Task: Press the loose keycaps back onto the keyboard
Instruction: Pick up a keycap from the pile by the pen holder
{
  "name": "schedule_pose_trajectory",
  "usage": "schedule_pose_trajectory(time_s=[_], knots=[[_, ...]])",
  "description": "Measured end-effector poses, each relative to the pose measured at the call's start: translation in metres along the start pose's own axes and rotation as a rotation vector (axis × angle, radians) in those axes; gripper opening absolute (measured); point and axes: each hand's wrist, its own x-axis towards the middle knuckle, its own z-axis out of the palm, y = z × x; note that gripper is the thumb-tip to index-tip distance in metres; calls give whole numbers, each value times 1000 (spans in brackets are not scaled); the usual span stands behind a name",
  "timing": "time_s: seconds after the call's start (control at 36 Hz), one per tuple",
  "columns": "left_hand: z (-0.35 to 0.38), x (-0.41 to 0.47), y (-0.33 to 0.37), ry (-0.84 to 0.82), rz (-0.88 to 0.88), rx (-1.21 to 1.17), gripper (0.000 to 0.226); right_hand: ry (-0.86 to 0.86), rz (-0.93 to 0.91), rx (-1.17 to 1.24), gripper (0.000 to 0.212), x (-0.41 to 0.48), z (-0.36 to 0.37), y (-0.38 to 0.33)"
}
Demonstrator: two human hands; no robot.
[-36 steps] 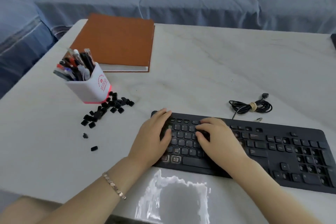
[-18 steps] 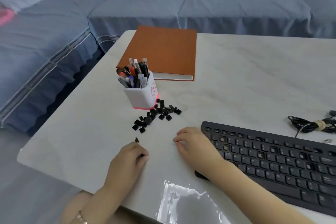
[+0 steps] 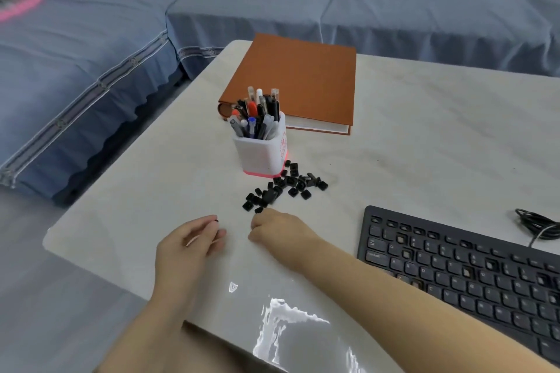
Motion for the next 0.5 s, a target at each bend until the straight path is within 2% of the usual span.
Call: schedule_pose_trajectory(time_s=[0.06,0.11,0.22,0.31,0.36,0.44,0.5], knots=[[1,-3,3,-33,9,10,16,3,13,1,34,-4,3,4],[5,-8,6,-79,6,-10,17,25,47,105,32,-14,5,8],[19,-19,13,-171,-39,-193,18,196,308,582,25,-46,-4,10],[33,-29,17,-233,-133,-318,18,328,461,951,11,-77,-15,10],[44,-36,20,-294,-243,-370,17,390,513,1130,14,-97,-22,11],[57,-47,26,-408,-402,-428,18,482,571,1325,18,-123,-31,15],[65,-55,30,-469,-430,-431,20,541,610,1404,18,-139,-35,18]])
